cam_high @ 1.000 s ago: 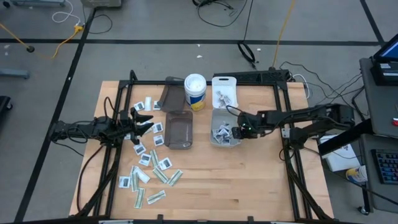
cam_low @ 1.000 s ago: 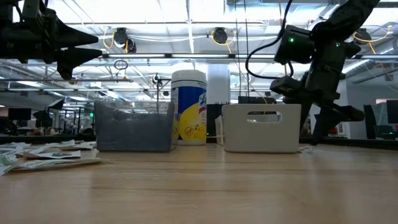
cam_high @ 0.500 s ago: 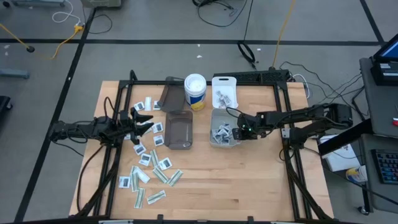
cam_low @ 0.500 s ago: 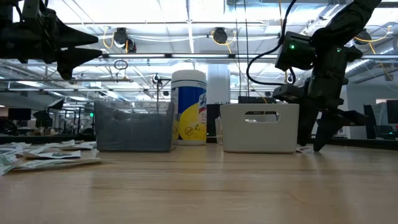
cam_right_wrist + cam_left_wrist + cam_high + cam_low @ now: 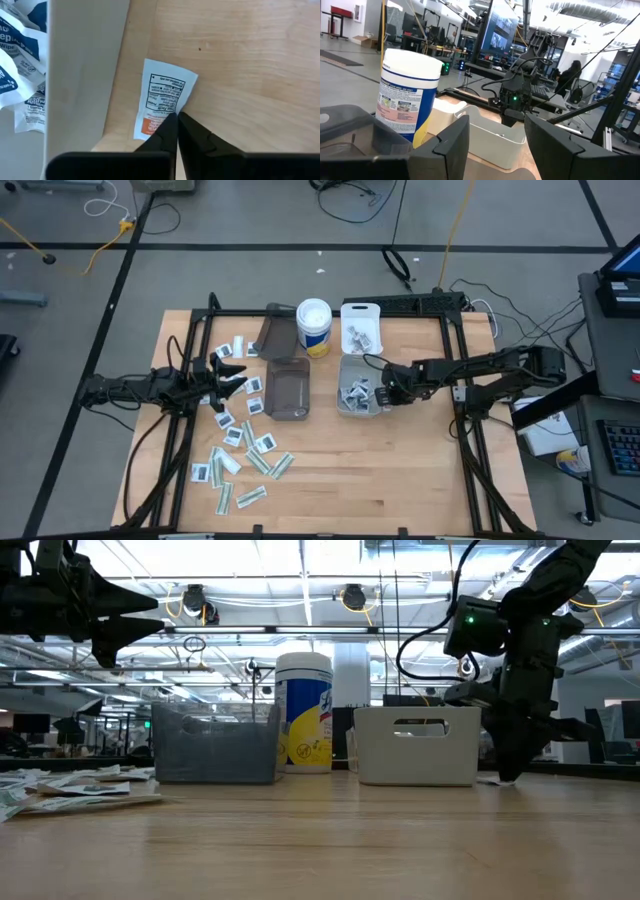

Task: Pick & Place First Aid Supplies
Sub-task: Put the ointment pack into the white bin

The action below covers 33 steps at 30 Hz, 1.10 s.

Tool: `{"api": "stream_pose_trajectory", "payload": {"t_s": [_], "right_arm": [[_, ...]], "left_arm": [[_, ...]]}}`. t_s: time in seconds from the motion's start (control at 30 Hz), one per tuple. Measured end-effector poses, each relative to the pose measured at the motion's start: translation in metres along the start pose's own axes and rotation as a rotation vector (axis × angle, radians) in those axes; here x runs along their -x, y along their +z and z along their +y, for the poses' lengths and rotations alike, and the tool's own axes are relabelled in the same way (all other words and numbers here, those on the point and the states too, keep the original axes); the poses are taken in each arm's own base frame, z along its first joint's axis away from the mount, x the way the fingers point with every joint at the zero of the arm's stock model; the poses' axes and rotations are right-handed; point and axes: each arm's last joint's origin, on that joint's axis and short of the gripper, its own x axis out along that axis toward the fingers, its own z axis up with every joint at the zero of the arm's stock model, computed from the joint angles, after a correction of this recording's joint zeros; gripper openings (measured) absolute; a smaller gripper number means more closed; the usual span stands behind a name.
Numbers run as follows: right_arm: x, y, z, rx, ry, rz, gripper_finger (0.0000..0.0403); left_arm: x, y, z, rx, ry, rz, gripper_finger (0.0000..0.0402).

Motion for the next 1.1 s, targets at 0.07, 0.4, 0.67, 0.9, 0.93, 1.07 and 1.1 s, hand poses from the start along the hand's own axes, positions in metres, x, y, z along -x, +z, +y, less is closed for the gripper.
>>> {"api": "stream_pose_trajectory", "payload": {"t_s": [0.07, 0.4, 0.67, 0.9, 0.93, 1.07, 1.1], "right_arm": [[0.0, 0.0, -0.001, -0.001, -0.008, 0.002, 0.0002], [0.038, 0.0, -0.003, -0.01, 0.029, -0.074, 0.0001], [0.081, -0.008, -0.008, -0.003, 0.027, -0.071, 0.0], [0.11, -0.01, -0.005, 0.0, 0.104, -0.102, 0.0], [0.112, -0.009, -0.003, 0.0, 0.11, -0.105, 0.0], [0.118, 0.005, 0.006, 0.022, 0.118, -0.12, 0.0], [0.12, 0.011, 0.009, 0.028, 0.123, -0.123, 0.0]], "left_arm": [[0.0, 0.0, 0.0, 0.0, 0.0, 0.0, 0.0196], [0.0, 0.0, 0.0, 0.0, 0.0, 0.0, 0.0196], [0.0, 0.0, 0.0, 0.0, 0.0, 0.0, 0.0196], [0.0, 0.0, 0.0, 0.0, 0.0, 0.0, 0.0196], [0.0, 0.0, 0.0, 0.0, 0.0, 0.0, 0.0196], [0.0, 0.0, 0.0, 0.0, 0.0, 0.0, 0.0196], [0.0, 0.0, 0.0, 0.0, 0.0, 0.0, 0.0196]]}}
